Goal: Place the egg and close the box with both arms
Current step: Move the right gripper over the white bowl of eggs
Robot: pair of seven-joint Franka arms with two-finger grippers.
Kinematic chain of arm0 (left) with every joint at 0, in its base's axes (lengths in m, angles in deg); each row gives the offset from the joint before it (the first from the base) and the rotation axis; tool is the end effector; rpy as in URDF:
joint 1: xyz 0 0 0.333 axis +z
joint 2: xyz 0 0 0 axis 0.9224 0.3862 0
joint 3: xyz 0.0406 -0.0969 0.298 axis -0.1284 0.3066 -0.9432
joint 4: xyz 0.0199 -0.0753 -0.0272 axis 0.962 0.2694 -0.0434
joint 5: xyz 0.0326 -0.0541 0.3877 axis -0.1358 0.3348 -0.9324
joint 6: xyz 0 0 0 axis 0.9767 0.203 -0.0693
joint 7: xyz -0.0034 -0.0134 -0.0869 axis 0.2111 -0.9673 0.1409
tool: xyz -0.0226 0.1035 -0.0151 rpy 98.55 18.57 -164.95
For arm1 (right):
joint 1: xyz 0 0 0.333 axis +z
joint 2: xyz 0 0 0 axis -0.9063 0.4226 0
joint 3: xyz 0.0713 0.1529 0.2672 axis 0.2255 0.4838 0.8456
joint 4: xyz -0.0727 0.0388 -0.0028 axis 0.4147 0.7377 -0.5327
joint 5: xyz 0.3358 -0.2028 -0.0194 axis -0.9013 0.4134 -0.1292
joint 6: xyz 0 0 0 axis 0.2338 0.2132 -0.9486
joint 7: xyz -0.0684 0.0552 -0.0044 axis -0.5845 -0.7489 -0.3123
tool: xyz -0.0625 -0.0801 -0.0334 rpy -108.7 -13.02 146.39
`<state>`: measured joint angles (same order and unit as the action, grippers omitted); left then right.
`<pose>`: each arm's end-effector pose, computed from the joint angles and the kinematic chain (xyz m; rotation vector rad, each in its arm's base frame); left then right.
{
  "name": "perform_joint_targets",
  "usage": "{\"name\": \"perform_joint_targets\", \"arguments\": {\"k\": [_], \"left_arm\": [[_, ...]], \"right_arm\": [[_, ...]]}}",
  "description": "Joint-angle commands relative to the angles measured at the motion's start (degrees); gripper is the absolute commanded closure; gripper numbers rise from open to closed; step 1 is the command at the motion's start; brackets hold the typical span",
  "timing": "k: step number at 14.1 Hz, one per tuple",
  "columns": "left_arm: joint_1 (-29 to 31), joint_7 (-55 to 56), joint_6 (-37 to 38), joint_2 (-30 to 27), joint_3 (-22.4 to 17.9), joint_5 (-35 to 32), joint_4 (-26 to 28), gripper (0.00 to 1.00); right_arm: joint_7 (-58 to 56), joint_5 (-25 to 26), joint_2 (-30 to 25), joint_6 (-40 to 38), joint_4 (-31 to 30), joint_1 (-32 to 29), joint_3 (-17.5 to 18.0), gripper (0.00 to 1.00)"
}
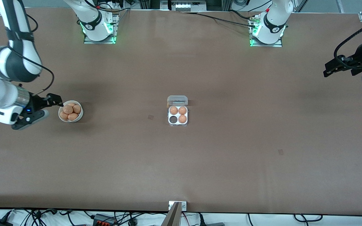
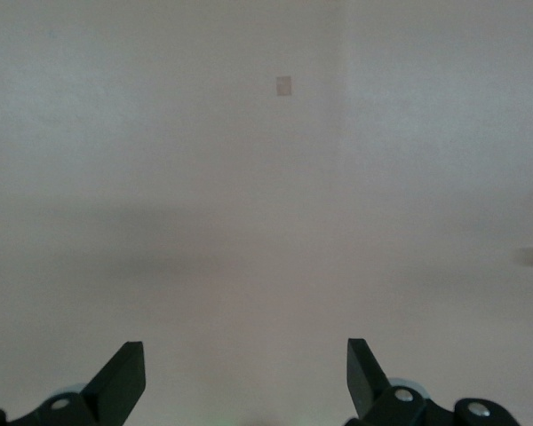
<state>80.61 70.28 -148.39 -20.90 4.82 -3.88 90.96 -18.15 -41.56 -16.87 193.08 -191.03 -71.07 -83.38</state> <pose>0.5407 0.0075 0.6120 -3.1361 -0.1116 0.1085 0.6083 -0.0337 0.3628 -2.9713 -0.8302 0.1093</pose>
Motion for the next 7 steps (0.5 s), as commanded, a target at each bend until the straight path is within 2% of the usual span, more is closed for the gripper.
{"name": "perform_joint_targets", "arguments": {"k": [1,3,5,7], "left_arm": [[0.12,-0.77,0.85,0.79,0.34,-0.82,-1.43,0.0],[0.12,-0.77,0.85,0.79,0.34,-0.82,-1.43,0.0],[0.12,-0.77,0.85,0.79,0.34,-0.82,-1.43,0.0],[0.03,-0.77,0.85,0.79,0.34,-0.82,-1.43,0.0]], "right_arm": [[-8.47,-0.07,-2.29,11.77,-10.17,-1.05,0.13,0.0],[-13.92,0.01,-2.12,15.67,-13.7,-1.4,0.13,0.0],[-24.53,-0.07,-0.45,15.24,-14.15,-1.4,0.13,0.0],[-28.79,-0.25,0.95,15.68,-15.38,-3.15,0.05,0.0]]}}
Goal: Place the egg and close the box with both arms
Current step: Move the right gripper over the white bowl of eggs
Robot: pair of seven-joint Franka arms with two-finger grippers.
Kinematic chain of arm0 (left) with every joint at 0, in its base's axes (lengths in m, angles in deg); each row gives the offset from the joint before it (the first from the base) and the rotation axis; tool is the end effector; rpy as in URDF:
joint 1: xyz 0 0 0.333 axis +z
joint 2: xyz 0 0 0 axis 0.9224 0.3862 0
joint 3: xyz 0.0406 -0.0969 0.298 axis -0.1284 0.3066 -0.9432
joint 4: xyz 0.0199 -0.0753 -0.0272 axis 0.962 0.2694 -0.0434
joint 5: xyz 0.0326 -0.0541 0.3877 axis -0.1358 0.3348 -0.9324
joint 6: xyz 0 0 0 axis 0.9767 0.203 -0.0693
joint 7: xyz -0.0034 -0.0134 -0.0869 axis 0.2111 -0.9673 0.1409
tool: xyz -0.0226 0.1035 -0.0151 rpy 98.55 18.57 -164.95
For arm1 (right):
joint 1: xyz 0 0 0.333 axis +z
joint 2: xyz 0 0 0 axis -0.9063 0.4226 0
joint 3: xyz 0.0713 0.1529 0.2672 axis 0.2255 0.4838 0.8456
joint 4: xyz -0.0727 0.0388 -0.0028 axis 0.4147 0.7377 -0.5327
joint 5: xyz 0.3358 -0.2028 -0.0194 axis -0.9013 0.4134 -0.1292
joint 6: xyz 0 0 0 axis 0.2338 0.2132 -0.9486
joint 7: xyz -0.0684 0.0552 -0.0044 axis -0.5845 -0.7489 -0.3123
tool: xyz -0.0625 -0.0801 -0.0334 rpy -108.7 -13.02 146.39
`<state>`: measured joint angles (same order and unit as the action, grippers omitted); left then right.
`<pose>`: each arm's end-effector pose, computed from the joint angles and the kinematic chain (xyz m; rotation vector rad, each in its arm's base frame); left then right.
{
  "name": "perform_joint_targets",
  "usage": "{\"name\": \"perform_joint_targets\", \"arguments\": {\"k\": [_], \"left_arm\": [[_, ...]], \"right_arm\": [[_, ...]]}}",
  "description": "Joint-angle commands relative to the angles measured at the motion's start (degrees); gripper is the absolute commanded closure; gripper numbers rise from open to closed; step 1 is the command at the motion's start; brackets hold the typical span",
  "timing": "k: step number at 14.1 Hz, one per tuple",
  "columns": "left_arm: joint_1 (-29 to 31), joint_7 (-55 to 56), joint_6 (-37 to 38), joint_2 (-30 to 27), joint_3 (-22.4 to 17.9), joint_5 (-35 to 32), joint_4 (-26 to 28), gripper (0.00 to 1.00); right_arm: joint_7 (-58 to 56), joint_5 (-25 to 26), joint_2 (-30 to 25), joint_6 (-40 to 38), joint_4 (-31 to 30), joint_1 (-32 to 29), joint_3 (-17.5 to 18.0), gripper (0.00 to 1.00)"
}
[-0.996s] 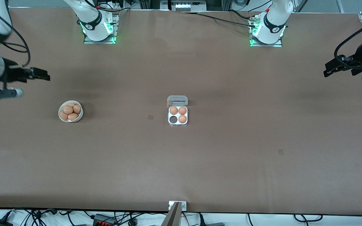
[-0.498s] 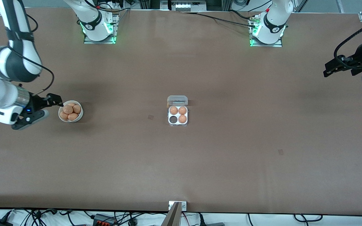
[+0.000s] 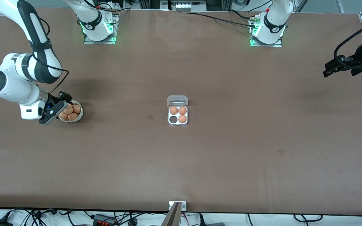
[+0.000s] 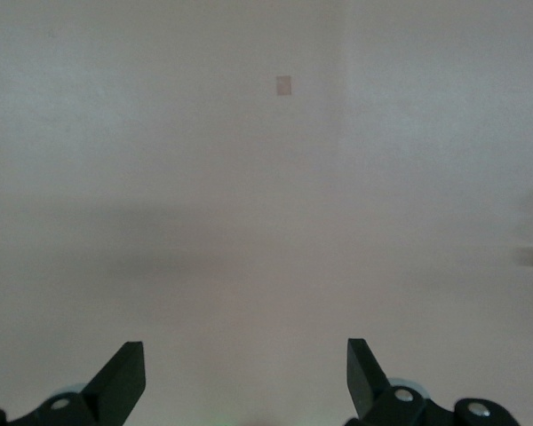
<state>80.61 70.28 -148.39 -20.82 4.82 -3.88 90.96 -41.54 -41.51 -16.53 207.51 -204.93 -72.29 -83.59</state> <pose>0.5410 0.0076 0.6112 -3.1363 -0.1116 0.1106 0.5641 -0.0448 0.2760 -2.7533 -1.3734 0.0872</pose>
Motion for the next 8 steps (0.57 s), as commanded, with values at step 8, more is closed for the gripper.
{"name": "perform_joint_targets", "arguments": {"k": [8], "left_arm": [[0.12,-0.69,0.93,0.71,0.34,-0.91,-1.43,0.0]], "right_arm": [[-7.61,-0.03,3.08,4.94,-1.56,-1.86,0.26,0.12]]}}
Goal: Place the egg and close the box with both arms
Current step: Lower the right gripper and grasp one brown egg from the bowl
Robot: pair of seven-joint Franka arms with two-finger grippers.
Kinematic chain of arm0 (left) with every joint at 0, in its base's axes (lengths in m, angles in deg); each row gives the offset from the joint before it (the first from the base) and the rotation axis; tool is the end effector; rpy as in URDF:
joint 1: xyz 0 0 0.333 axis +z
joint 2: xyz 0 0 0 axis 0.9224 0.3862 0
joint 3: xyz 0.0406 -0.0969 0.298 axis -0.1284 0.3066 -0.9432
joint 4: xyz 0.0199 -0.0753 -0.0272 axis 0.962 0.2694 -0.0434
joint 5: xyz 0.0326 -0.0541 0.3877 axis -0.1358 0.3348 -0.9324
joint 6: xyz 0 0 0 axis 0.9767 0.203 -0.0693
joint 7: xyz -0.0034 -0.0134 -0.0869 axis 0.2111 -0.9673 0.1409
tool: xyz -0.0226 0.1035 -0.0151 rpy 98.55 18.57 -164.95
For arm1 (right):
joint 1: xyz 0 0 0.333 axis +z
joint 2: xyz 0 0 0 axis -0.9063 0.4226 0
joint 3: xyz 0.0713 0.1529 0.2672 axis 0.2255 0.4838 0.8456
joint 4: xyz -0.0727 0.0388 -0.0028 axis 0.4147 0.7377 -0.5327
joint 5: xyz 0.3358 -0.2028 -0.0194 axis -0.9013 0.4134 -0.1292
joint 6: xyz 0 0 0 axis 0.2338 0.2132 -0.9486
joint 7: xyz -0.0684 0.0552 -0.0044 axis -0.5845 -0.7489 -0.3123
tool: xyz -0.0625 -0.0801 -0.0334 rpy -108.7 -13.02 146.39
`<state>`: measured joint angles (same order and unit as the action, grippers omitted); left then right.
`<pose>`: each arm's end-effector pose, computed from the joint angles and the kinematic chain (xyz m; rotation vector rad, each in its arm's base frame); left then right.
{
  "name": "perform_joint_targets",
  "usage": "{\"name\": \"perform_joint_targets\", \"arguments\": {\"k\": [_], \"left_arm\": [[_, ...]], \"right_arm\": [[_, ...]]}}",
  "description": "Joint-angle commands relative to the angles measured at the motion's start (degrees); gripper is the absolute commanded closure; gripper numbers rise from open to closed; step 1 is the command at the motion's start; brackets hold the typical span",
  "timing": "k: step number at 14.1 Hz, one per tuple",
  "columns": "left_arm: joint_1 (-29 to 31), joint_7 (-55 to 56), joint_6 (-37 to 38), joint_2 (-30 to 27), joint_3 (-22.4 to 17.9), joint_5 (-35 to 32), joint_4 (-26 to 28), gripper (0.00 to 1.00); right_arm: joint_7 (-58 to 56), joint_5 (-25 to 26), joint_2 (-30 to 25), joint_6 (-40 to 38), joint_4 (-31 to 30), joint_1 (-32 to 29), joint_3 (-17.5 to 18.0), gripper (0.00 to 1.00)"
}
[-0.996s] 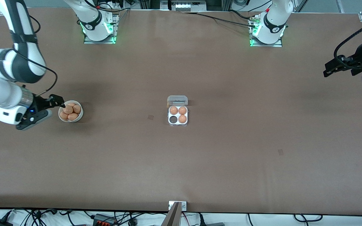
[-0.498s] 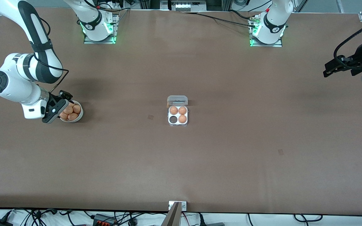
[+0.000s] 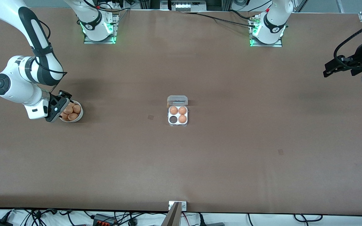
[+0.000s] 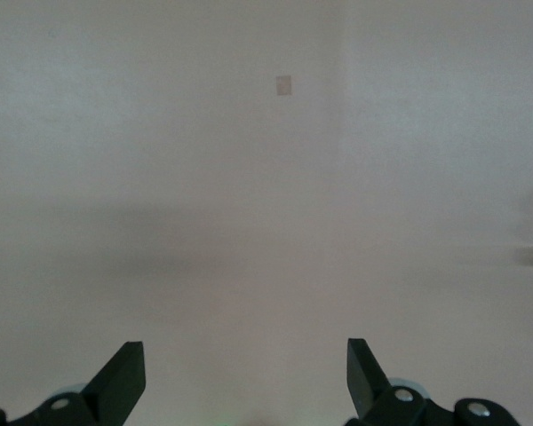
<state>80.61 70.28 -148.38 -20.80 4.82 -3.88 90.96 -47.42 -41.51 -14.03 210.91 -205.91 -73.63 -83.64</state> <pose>0.5411 0.0076 0.6110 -3.1363 -0.1116 0.1114 0.5605 -0.0582 0.2493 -2.6940 -1.4762 0.0816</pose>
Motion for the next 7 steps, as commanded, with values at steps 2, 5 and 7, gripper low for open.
{"name": "perform_joint_targets", "arguments": {"k": [2,5,7], "left_arm": [[0.2,-0.77,0.93,0.68,0.34,-0.91,-1.43,0.0],[0.2,-0.69,0.93,0.68,0.34,-0.83,-1.34,0.0],[0.29,-0.77,1.02,0.68,0.34,-0.82,-1.34,0.0]], "right_arm": [[-1.73,-0.03,1.45,2.41,-0.58,-0.6,0.31,0.2],[-1.64,-0.03,1.55,2.15,-0.67,-0.6,0.22,0.6],[-1.64,-0.03,1.63,2.15,-1.02,-0.86,0.22,0.7]]}}
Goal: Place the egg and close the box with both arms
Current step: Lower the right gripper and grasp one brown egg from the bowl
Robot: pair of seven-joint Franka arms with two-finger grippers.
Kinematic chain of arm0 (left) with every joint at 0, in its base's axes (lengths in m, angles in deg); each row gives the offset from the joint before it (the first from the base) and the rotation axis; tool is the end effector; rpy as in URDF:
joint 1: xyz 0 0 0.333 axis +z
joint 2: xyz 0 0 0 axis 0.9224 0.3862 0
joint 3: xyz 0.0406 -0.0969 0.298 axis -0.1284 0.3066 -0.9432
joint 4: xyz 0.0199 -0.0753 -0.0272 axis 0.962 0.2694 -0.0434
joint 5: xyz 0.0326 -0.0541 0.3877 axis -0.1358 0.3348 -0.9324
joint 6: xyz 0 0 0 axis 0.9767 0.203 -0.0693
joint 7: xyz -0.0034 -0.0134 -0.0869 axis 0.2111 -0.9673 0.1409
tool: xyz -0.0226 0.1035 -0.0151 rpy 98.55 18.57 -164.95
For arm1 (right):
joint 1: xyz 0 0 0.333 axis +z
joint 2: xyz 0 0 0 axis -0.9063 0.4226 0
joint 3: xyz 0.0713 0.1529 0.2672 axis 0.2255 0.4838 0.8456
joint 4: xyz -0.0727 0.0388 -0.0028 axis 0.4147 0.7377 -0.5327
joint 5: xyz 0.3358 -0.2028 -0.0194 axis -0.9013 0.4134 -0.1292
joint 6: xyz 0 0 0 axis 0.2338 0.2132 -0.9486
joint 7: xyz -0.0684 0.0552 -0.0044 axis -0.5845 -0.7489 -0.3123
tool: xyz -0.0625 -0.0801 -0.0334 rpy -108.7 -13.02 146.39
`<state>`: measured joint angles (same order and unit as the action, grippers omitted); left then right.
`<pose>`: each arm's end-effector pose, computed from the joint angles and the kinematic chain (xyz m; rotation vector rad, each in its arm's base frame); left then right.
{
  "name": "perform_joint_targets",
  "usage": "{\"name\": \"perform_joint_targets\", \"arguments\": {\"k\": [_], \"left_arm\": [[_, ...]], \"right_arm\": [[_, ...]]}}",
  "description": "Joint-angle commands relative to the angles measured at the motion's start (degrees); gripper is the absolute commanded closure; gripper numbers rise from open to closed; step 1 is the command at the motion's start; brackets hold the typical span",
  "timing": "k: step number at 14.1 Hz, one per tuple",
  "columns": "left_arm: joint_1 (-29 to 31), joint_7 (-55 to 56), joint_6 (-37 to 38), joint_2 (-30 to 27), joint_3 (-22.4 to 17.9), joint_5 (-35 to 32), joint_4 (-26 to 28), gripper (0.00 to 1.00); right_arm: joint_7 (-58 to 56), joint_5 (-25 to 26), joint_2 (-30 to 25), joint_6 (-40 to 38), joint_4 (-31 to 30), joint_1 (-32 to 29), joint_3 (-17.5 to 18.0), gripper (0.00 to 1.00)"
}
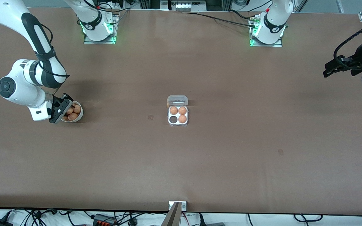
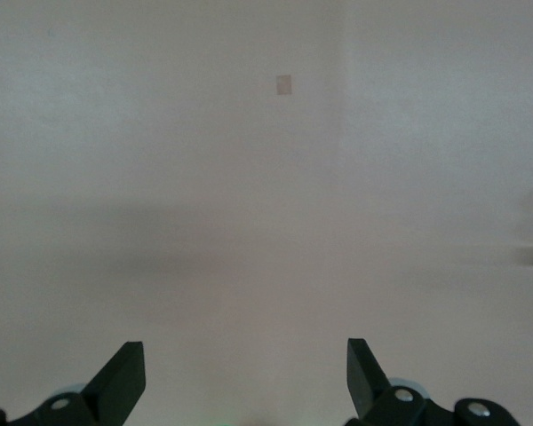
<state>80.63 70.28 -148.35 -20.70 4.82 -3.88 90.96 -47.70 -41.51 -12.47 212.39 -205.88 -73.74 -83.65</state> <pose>0.5415 0.0079 0.6101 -3.1365 -0.1121 0.1149 0.5611 -0.0594 0.2362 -2.6912 -1.4785 0.0815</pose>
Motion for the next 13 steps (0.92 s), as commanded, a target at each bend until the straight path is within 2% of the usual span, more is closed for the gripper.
{"name": "perform_joint_targets", "arguments": {"k": [1,2,5,7,11,13], "left_arm": [[0.36,-0.77,0.98,0.59,0.34,-0.82,-1.34,0.0],[0.36,-0.77,0.98,0.59,0.34,-0.82,-1.25,0.0],[0.36,-0.77,0.98,0.59,0.34,-0.82,-1.25,0.0],[0.45,-0.77,0.98,0.59,0.34,-0.82,-1.25,0.0],[0.45,-0.77,0.98,0.59,0.34,-0.82,-1.25,0.0],[0.45,-0.77,0.98,0.59,0.34,-0.82,-1.25,0.0]], "right_arm": [[-1.37,-0.03,0.08,0.67,-1.14,-0.67,0.23,0.72],[-1.37,-0.03,0.08,0.67,-1.14,-0.67,0.14,0.78],[-0.67,-0.03,-0.88,0.5,-0.79,0.12,0.23,0.79],[0.38,-0.03,-3.08,-3.17,1.13,2.39,0.58,0.79],[13.97,-0.03,-2.91,-17.14,12.63,9.23,0.66,0.79],[19.53,-0.03,-2.48,-18.13,15.37,14.86,0.66,0.79]]}}
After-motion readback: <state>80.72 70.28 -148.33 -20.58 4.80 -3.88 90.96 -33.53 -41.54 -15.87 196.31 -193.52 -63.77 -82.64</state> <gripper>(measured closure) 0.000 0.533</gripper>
